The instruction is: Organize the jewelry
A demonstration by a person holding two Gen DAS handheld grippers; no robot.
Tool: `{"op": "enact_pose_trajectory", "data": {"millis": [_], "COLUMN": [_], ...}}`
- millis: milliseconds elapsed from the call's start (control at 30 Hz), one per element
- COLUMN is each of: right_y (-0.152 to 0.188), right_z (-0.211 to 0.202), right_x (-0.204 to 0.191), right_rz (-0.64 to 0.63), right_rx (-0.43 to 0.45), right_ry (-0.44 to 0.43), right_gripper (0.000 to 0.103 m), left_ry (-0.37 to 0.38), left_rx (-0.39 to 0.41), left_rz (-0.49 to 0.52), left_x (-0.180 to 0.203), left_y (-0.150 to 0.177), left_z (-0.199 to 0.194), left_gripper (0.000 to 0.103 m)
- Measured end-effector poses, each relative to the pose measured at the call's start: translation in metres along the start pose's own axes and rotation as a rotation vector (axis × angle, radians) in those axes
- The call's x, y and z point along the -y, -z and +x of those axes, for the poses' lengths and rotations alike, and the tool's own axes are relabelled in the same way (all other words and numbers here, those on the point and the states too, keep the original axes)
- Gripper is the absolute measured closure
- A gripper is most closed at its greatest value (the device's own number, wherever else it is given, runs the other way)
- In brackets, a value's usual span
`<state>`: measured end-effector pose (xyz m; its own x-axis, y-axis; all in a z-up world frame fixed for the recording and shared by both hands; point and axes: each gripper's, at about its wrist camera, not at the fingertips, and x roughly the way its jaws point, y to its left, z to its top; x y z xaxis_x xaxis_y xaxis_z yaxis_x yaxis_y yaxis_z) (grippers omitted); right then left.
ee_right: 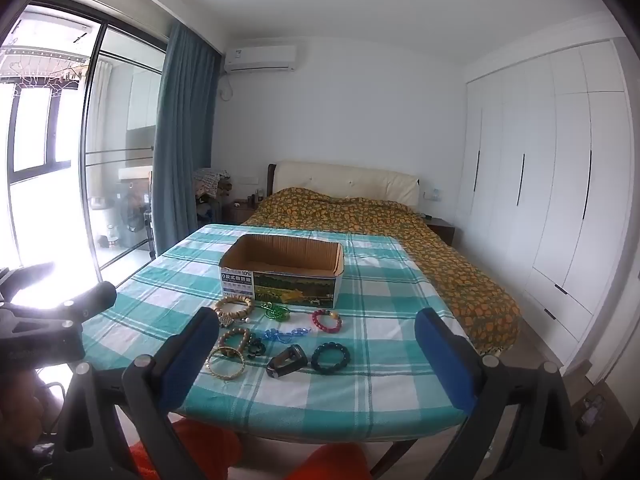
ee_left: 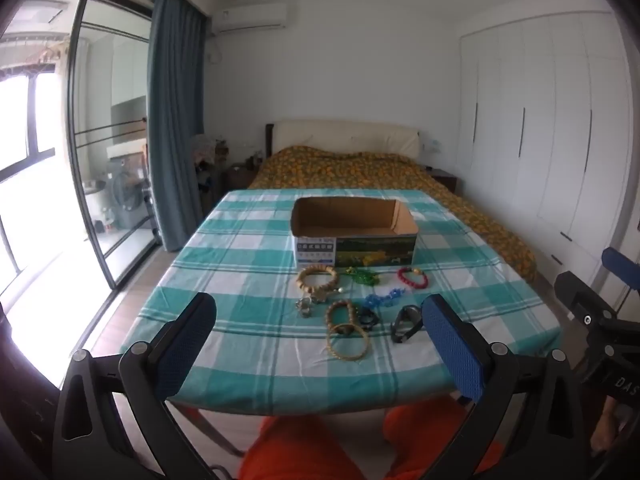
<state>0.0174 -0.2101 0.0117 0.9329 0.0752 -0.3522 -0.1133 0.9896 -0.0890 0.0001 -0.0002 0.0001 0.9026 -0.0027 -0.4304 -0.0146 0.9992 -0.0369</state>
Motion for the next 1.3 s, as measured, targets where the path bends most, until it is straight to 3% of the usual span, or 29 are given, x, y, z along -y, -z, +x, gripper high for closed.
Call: {"op": "enact_pose_trajectory", "data": {"millis": [1300], "right_y": [0.0032], "right_z": [0.0003], "right_x": [-0.0008], "right_rz": [-0.009], "right_rx": [0.005], "right_ry": [-0.001], "right_gripper": [0.003], "left_ry": [0.003], "left_rx": [-0.026], "left_rz": [0.026], "left_x": [0.003], "left_y": [0.0036], "left_z": [0.001], "left_gripper": [0.0]}}
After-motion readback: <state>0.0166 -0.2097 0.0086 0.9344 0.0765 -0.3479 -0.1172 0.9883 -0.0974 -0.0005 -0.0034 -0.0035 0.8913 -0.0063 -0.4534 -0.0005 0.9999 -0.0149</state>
